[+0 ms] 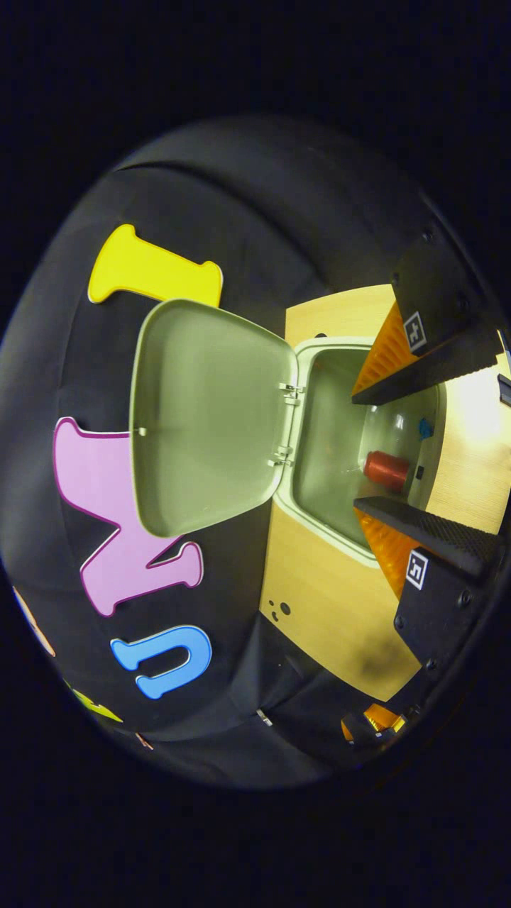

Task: Press the lid of the desktop garbage bin to open it, pick up the crumpled paper on the desktop and throw it into the bin, then pick up the pop can on the desktop and drop it into the bin, and finally close the garbage bin lid.

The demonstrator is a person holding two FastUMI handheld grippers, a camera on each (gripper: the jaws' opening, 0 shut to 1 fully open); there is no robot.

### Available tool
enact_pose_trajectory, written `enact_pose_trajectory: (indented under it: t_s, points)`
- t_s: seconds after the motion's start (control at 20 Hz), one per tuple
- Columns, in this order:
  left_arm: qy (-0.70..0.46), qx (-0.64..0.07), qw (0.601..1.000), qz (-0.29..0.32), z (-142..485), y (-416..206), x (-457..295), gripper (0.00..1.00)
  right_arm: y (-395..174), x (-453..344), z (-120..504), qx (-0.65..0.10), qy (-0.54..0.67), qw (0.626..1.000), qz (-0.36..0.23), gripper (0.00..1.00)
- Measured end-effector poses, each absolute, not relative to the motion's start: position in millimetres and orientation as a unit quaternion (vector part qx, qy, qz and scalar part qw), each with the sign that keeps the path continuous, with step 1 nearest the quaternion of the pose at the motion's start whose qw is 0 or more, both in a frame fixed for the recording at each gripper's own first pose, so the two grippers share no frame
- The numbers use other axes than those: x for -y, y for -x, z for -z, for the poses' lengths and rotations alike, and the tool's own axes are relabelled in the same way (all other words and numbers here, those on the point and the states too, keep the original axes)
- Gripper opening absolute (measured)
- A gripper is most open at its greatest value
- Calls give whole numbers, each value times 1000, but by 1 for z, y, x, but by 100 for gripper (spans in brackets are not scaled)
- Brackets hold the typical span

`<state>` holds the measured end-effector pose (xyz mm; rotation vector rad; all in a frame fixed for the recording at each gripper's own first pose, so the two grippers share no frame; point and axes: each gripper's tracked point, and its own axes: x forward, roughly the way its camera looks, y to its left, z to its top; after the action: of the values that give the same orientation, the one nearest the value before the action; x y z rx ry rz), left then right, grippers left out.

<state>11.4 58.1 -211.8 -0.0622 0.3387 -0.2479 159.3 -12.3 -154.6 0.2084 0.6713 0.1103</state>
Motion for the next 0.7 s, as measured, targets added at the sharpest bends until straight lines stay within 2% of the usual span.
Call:
enact_pose_trajectory:
  t_s: [0.3, 0.4, 0.45, 0.7]
  points:
    - [32, -173, 976, 129, 217, -10, -50, 96, -166, 16, 98, -269, -104, 956, -52, 89]
    - [32, -175, 975, 135, 219, -7, -44, 96, -173, 17, 80, -251, -107, 961, -52, 86]
    - [30, -176, 974, 137, 219, -6, -43, 96, -177, 18, 71, -239, -108, 964, -51, 90]
    - [38, -181, 972, 145, 228, 2, -27, 96, -206, 29, 24, -165, -93, 981, -38, 90]
